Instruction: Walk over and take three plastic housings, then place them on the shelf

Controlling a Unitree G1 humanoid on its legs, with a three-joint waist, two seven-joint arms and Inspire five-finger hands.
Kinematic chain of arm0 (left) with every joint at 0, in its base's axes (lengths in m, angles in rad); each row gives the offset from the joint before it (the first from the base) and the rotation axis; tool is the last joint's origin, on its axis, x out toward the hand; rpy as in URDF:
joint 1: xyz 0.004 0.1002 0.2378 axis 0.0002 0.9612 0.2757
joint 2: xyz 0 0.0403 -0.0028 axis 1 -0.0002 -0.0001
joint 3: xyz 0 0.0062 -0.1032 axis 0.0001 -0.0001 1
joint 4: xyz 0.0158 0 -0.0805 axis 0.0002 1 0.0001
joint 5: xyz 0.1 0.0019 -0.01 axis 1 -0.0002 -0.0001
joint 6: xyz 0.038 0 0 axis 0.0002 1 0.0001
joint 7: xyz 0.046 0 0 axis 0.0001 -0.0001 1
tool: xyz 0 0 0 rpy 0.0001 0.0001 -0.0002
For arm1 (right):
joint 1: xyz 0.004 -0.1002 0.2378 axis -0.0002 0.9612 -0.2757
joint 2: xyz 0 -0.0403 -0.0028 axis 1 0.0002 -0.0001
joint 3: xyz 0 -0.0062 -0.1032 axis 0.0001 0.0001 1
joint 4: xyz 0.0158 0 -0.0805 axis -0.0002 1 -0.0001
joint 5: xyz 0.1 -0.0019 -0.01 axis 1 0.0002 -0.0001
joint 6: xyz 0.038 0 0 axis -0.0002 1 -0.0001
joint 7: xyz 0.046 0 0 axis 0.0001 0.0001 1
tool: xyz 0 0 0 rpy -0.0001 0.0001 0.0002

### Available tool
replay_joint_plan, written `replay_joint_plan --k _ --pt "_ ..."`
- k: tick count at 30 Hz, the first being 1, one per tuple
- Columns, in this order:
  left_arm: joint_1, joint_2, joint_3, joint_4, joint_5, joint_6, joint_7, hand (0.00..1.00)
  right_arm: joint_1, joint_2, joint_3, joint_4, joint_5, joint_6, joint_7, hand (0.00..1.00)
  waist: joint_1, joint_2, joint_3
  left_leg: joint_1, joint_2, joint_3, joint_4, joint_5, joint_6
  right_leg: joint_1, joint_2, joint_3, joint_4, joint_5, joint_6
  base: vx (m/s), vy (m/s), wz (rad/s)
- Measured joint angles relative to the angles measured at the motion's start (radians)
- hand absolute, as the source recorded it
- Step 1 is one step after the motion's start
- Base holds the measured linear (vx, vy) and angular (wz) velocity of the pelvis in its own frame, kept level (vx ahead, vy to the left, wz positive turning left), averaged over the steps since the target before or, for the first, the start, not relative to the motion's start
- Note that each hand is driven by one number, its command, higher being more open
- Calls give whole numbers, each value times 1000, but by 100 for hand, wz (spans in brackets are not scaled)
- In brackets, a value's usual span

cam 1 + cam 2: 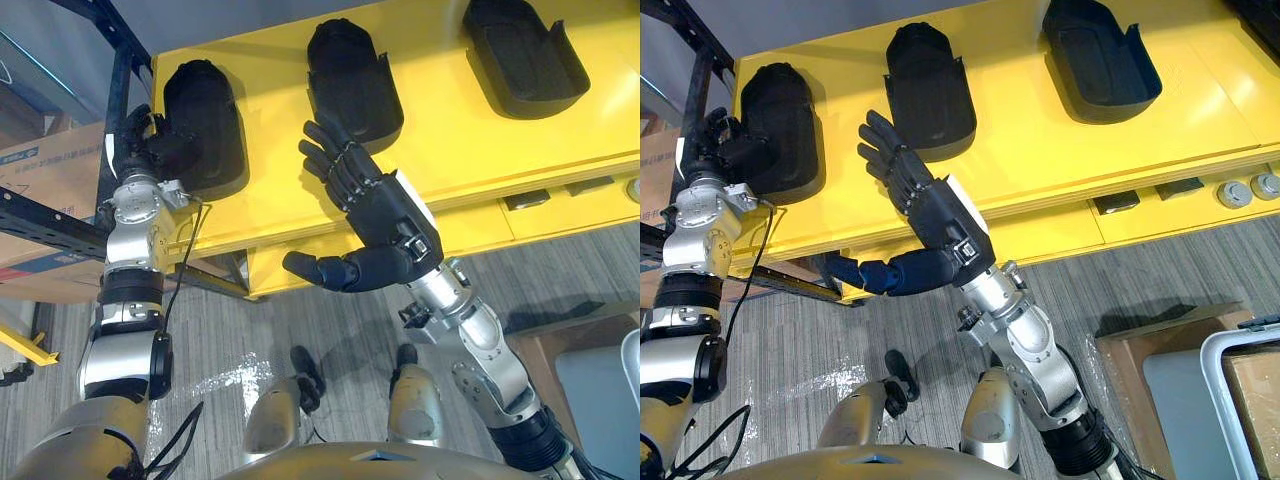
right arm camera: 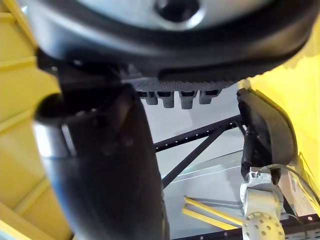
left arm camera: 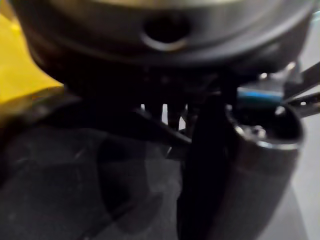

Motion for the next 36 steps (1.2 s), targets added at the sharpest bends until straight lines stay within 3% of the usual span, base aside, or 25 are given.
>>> replay_joint_plan --k 13,19,25,33,36 --pt "0 1 -4 -3 2 -41 4 100 50 6 -3 0 20 0 23 100 -4 -13 2 83 -11 -11 -69 35 -3 81 14 -15 -49 7 8 7 -4 1" --pt "13 52 -31 -165 -6 -89 -26 100 105 9 6 0 20 1 58 100 -12 -13 0 158 -32 -22 -151 68 -5 148 16 -36 -91 11 12 28 -6 5" --pt "51 97 -32 -312 5 -149 -52 100 183 14 13 14 14 3 59 100 -18 -7 -110 212 -37 -23 -204 75 -6 231 36 -57 -190 36 21 81 16 1" --pt "59 155 -93 -508 6 -194 -85 100 247 16 49 35 -29 2 50 100 -7 0 -164 259 -34 -22 -238 83 -14 298 52 -81 -251 58 20 28 15 1" --pt "185 151 -94 -701 5 -241 -99 100 269 28 56 41 -68 -2 23 100 -3 2 -192 275 -35 -24 -249 83 -16 317 55 -86 -267 60 21 15 5 0"
